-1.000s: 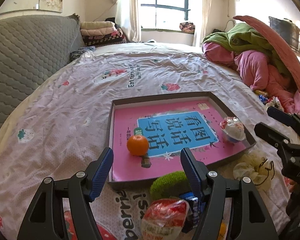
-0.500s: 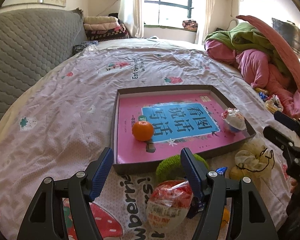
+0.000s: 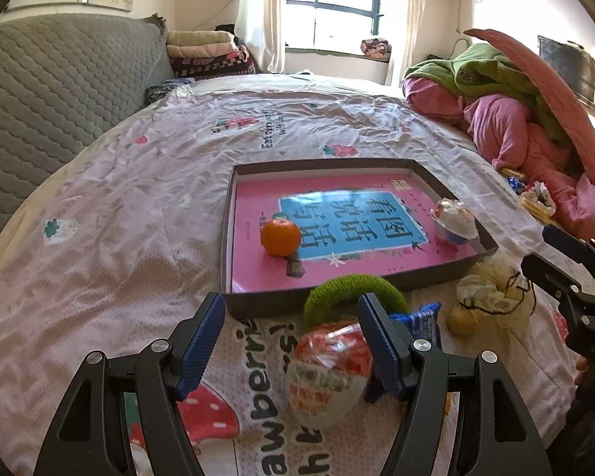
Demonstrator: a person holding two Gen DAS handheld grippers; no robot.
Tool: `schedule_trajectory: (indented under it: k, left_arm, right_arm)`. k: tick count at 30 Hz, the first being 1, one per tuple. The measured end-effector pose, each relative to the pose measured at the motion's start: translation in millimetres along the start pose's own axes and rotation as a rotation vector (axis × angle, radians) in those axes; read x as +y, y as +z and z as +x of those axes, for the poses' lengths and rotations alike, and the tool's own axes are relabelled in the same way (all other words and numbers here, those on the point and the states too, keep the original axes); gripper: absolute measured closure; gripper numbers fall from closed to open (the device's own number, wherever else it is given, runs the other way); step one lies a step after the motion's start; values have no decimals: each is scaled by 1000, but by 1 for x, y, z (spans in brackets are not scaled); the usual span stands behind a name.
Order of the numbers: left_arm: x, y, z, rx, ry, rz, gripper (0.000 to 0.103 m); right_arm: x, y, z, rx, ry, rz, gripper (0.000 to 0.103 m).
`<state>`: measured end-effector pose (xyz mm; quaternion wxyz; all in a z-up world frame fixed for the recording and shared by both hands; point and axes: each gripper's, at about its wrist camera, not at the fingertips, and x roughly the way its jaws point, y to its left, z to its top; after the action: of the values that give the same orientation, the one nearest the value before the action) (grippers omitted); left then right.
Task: Organize objects
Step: 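Withdraw both tools from the tray toward the remaining items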
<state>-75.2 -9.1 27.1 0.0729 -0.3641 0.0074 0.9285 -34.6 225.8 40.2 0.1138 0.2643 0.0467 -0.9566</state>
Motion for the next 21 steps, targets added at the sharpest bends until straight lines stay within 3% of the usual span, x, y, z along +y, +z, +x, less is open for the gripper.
schedule_trajectory:
  k: [21]
  left_arm:
    - [-15,-28,-12,19,-19,42,32]
  right_arm:
    - [7,-17,-11,45,-4,-3,30]
